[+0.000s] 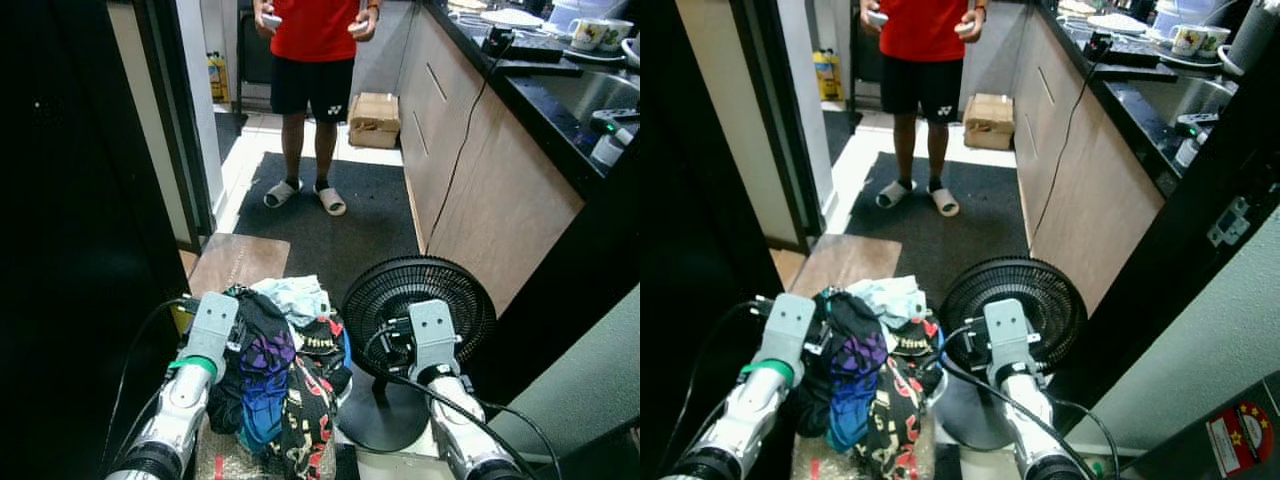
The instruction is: Clothes washing
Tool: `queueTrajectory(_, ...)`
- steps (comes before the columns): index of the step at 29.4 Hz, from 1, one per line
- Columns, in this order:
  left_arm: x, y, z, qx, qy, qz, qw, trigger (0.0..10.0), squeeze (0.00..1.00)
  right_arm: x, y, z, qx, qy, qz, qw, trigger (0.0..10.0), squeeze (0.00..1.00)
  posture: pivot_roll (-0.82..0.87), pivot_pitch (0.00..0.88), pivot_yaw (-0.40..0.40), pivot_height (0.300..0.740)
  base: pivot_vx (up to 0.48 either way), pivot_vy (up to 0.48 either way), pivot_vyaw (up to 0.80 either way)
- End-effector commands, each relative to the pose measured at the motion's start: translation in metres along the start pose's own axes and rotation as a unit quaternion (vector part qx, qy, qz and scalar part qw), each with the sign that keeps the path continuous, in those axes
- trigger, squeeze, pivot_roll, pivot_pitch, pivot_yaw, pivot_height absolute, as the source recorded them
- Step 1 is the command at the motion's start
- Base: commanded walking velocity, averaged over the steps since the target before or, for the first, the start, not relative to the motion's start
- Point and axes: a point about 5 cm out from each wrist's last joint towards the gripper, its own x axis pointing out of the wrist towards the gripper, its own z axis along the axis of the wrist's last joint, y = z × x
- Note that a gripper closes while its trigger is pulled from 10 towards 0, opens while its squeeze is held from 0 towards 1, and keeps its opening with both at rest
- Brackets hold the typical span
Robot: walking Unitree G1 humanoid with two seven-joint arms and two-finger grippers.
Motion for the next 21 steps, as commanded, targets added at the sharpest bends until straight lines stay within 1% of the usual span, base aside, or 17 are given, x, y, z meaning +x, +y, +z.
queueTrajectory(1, -0.003, -0.005, -0.006, 0.014, 0.007, -0.017, 1.0, 10.0, 0.0, -0.002, -0.004, -0.002, 0.006, 0.0, -0.014, 1.0, 10.0, 0.0, -0.01, 0.013, 0.015, 0.74, 0.0, 0.0, 0.0)
queueTrajectory(8, -0.003, -0.008, -0.001, 0.014, -0.006, -0.024, 1.0, 10.0, 0.0, -0.001, -0.01, 0.005, 0.015, -0.022, -0.033, 0.999, 10.0, 0.0, -0.01, 0.037, 0.021, 0.74, 0.0, 0.0, 0.0)
queueTrajectory(10, -0.003, -0.008, -0.001, 0.014, -0.006, -0.024, 1.0, 10.0, 0.0, -0.001, -0.01, 0.005, 0.015, -0.022, -0.033, 0.999, 10.0, 0.0, -0.01, 0.037, 0.021, 0.74, 0.0, 0.0, 0.0)
queueTrajectory(12, -0.002, -0.011, 0.004, 0.006, -0.015, -0.03, 0.999, 10.0, 0.0, 0.001, -0.01, 0.009, 0.014, -0.028, -0.037, 0.999, 10.0, 0.0, -0.01, 0.063, 0.025, 0.74, 0.0, 0.0, 0.0)
queueTrajectory(14, -0.002, -0.011, 0.004, 0.006, -0.015, -0.03, 0.999, 10.0, 0.0, 0.001, -0.01, 0.009, 0.014, -0.028, -0.037, 0.999, 10.0, 0.0, -0.01, 0.063, 0.025, 0.74, 0.0, 0.0, 0.0)
queueTrajectory(16, -0.001, -0.016, 0.008, 0.002, -0.024, -0.042, 0.999, 10.0, 0.0, 0.003, -0.01, 0.011, 0.016, -0.031, -0.037, 0.999, 10.0, 0.0, 0.0, 0.082, 0.027, 0.74, 0.0, 0.0, 0.0)
queueTrajectory(17, -0.001, -0.02, 0.009, 0.013, -0.027, -0.057, 0.998, 10.0, 0.0, 0.004, -0.008, 0.01, 0.016, -0.024, -0.028, 0.999, 10.0, 0.0, 0.0, 0.099, 0.032, 0.74, 0.0, 0.0, 0.0)
queueTrajectory(21, -0.005, -0.025, 0.006, 0.026, -0.022, -0.079, 0.996, 10.0, 0.0, 0.005, -0.007, 0.007, 0.009, -0.007, -0.018, 1.0, 10.0, 0.0, 0.01, 0.123, 0.039, 0.74, 0.0, 0.0, 0.0)
